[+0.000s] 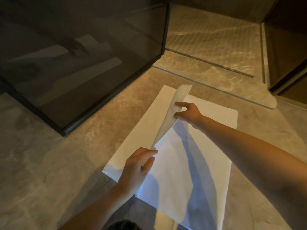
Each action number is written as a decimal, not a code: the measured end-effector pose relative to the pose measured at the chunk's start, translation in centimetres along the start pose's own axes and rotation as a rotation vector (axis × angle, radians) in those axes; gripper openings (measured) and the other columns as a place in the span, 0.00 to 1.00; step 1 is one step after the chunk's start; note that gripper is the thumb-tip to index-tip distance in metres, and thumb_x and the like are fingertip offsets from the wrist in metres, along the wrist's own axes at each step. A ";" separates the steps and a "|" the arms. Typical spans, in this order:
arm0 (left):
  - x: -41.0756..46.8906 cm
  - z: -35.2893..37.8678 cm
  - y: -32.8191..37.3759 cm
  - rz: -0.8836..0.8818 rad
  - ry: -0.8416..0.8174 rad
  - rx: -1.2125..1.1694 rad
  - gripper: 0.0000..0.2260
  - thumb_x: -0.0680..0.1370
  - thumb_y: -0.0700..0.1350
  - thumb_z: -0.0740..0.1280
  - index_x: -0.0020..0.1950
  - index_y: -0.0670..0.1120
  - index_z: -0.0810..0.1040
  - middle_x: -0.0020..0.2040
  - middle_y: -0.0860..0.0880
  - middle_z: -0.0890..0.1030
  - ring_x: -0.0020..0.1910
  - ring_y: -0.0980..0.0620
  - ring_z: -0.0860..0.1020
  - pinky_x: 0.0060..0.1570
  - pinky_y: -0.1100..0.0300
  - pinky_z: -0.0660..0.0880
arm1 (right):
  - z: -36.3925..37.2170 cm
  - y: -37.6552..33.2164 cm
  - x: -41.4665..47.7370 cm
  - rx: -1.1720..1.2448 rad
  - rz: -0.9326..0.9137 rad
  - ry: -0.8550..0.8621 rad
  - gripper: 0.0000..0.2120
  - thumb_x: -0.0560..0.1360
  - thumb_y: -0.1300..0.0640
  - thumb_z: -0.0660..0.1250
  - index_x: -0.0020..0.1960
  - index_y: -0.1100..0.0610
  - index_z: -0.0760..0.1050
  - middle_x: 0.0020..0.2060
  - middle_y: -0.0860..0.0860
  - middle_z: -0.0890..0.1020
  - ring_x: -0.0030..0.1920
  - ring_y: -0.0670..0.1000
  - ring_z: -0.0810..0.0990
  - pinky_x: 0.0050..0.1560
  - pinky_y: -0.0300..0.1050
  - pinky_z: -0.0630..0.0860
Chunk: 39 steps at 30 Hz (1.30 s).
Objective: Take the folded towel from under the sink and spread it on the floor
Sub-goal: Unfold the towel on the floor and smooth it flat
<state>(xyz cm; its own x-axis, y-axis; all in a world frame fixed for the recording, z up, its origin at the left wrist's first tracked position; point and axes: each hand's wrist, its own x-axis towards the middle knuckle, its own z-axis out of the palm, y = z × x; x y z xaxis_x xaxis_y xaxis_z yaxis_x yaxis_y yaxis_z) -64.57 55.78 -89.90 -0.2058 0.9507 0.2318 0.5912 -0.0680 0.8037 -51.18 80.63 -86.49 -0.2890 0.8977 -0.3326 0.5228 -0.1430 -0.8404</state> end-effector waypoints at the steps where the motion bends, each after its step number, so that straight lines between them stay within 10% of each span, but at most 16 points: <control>1: 0.0 0.1 0.1 0.004 0.004 -0.012 0.11 0.76 0.36 0.68 0.58 0.43 0.81 0.53 0.50 0.82 0.53 0.58 0.80 0.55 0.66 0.75 | -0.1 0.1 -0.1 0.012 0.000 -0.006 0.29 0.68 0.69 0.72 0.68 0.57 0.74 0.61 0.52 0.78 0.44 0.53 0.81 0.51 0.46 0.80; 11: 1.0 0.8 4.6 -0.376 -0.079 -0.408 0.15 0.74 0.39 0.71 0.54 0.59 0.82 0.51 0.51 0.81 0.46 0.53 0.76 0.48 0.71 0.70 | -5.1 -0.6 -1.6 0.025 -0.043 -0.066 0.32 0.69 0.70 0.70 0.70 0.55 0.71 0.64 0.48 0.70 0.47 0.51 0.78 0.37 0.32 0.77; 22: 1.4 5.4 14.2 -0.260 -0.266 -0.438 0.19 0.71 0.38 0.74 0.56 0.57 0.81 0.42 0.51 0.77 0.34 0.59 0.71 0.42 0.74 0.68 | -17.1 2.2 -6.6 -0.101 -0.135 -0.016 0.34 0.69 0.69 0.70 0.71 0.48 0.70 0.61 0.47 0.75 0.26 0.38 0.74 0.40 0.38 0.77; 39: 4.0 17.6 23.4 -0.199 -0.883 -0.208 0.25 0.67 0.45 0.73 0.60 0.66 0.76 0.32 0.52 0.76 0.30 0.55 0.75 0.34 0.70 0.70 | -33.5 16.0 -14.9 -0.107 -0.112 0.043 0.34 0.71 0.66 0.71 0.72 0.46 0.68 0.73 0.45 0.66 0.41 0.35 0.71 0.36 0.30 0.73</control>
<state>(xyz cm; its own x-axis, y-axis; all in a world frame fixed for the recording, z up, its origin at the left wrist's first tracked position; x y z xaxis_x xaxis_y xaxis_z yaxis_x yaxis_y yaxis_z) -37.87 63.36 -79.84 0.4303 0.8305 -0.3536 0.4394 0.1495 0.8858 -11.63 78.96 -80.62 -0.3166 0.9229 -0.2191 0.5728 0.0019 -0.8197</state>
